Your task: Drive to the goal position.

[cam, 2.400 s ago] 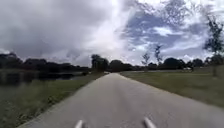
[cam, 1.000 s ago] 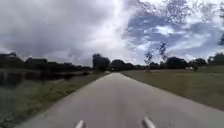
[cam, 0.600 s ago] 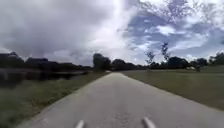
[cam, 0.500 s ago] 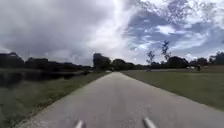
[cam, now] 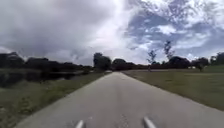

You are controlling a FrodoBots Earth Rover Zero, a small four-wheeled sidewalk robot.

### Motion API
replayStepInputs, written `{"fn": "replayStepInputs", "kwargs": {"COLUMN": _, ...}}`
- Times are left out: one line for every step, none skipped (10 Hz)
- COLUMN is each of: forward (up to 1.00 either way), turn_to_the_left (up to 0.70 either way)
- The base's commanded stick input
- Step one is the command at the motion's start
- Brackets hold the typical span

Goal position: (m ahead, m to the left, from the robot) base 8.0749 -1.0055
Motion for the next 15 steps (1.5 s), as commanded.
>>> {"fn": "replayStepInputs", "kwargs": {"forward": 0.70, "turn_to_the_left": 0.00}}
{"fn": "replayStepInputs", "kwargs": {"forward": 0.70, "turn_to_the_left": 0.00}}
{"fn": "replayStepInputs", "kwargs": {"forward": 0.70, "turn_to_the_left": 0.00}}
{"fn": "replayStepInputs", "kwargs": {"forward": 0.70, "turn_to_the_left": 0.00}}
{"fn": "replayStepInputs", "kwargs": {"forward": 0.70, "turn_to_the_left": -0.17}}
{"fn": "replayStepInputs", "kwargs": {"forward": 0.70, "turn_to_the_left": -0.35}}
{"fn": "replayStepInputs", "kwargs": {"forward": 0.70, "turn_to_the_left": -0.35}}
{"fn": "replayStepInputs", "kwargs": {"forward": 0.70, "turn_to_the_left": -0.25}}
{"fn": "replayStepInputs", "kwargs": {"forward": 0.70, "turn_to_the_left": -0.07}}
{"fn": "replayStepInputs", "kwargs": {"forward": 0.70, "turn_to_the_left": 0.00}}
{"fn": "replayStepInputs", "kwargs": {"forward": 0.70, "turn_to_the_left": 0.00}}
{"fn": "replayStepInputs", "kwargs": {"forward": 0.70, "turn_to_the_left": 0.00}}
{"fn": "replayStepInputs", "kwargs": {"forward": 0.70, "turn_to_the_left": 0.00}}
{"fn": "replayStepInputs", "kwargs": {"forward": 0.70, "turn_to_the_left": 0.00}}
{"fn": "replayStepInputs", "kwargs": {"forward": 0.70, "turn_to_the_left": 0.00}}
